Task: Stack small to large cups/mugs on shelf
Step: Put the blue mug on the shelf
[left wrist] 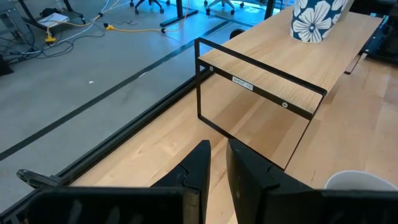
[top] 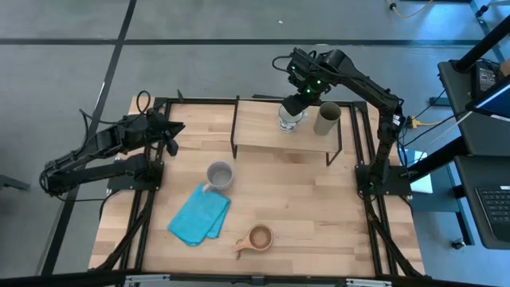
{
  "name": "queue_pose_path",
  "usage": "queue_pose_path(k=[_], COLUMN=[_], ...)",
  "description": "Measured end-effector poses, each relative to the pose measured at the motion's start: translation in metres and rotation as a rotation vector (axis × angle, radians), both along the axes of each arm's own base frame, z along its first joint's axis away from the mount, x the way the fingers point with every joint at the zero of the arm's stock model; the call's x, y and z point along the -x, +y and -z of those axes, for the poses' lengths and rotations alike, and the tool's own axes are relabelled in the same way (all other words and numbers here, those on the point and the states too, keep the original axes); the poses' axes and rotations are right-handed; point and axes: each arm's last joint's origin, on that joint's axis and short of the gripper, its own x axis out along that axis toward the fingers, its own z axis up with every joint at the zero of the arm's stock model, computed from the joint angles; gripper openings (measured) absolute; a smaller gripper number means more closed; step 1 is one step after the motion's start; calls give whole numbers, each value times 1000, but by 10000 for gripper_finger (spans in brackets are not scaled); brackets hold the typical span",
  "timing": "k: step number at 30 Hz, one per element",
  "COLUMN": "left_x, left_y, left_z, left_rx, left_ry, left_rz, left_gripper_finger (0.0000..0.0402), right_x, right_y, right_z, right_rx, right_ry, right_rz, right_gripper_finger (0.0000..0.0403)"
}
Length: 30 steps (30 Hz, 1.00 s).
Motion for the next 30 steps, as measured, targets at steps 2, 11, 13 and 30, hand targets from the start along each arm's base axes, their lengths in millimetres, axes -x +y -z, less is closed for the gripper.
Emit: queue_pose_path(k=[2, 11, 13, 30], left_x=[0, 0, 0, 0], left_y=[0, 0, 0, 0], left_z=[0, 0, 0, 0], left_rx=[0, 0, 0, 0], left_ry=[0, 0, 0, 0], left_rz=[0, 0, 0, 1], left_gripper_finger=[47, 47, 47, 47], right_x=[0, 1, 4, -22], right_y=[0, 1, 2, 42], right_z=[0, -2, -5, -35], right_rx=[0, 6, 10, 75], right_ry=[0, -3, -11, -322], right_rz=[0, 1, 1, -52], right_gripper_finger=[75, 76, 76, 76])
